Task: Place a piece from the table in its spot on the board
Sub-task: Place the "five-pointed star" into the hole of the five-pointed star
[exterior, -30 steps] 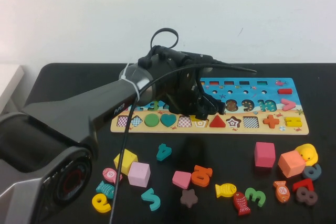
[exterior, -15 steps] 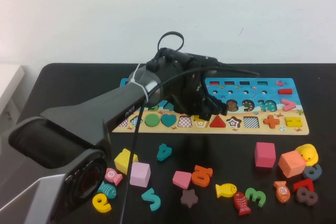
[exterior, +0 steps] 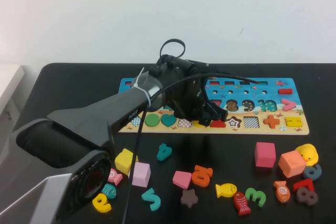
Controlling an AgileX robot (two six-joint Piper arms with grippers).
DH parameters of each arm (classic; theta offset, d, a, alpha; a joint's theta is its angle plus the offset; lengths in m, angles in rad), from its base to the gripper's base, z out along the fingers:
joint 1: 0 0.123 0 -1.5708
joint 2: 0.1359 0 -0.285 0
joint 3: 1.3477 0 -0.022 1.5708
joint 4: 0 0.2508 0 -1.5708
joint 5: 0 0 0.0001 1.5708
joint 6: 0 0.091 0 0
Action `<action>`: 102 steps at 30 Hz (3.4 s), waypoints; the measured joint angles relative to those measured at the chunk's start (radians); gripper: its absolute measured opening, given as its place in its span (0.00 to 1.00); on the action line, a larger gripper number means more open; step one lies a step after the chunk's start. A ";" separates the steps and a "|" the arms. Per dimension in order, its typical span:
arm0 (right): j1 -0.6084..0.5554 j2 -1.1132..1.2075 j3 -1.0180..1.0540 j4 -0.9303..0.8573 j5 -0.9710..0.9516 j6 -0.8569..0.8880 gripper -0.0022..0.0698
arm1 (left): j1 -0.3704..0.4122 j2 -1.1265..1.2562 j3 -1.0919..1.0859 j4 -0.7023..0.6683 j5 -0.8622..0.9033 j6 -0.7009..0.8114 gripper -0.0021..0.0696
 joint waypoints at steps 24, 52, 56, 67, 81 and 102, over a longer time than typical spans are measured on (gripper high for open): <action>0.000 0.000 0.000 0.000 0.000 0.000 0.06 | 0.000 0.014 -0.012 -0.018 -0.009 0.014 0.46; 0.000 0.000 0.000 0.000 0.000 0.000 0.06 | -0.004 0.019 -0.067 -0.082 0.029 0.085 0.46; 0.000 0.000 0.000 0.000 0.000 0.000 0.06 | -0.015 0.019 -0.067 -0.063 0.033 0.102 0.46; 0.000 0.000 0.000 0.000 0.000 0.000 0.06 | -0.017 0.019 -0.068 0.012 0.036 0.102 0.46; 0.000 0.000 0.000 0.000 0.000 0.000 0.06 | -0.017 0.026 -0.068 0.010 0.034 0.099 0.46; 0.000 0.000 0.000 0.000 0.000 0.000 0.06 | -0.020 0.050 -0.133 0.012 0.099 0.151 0.50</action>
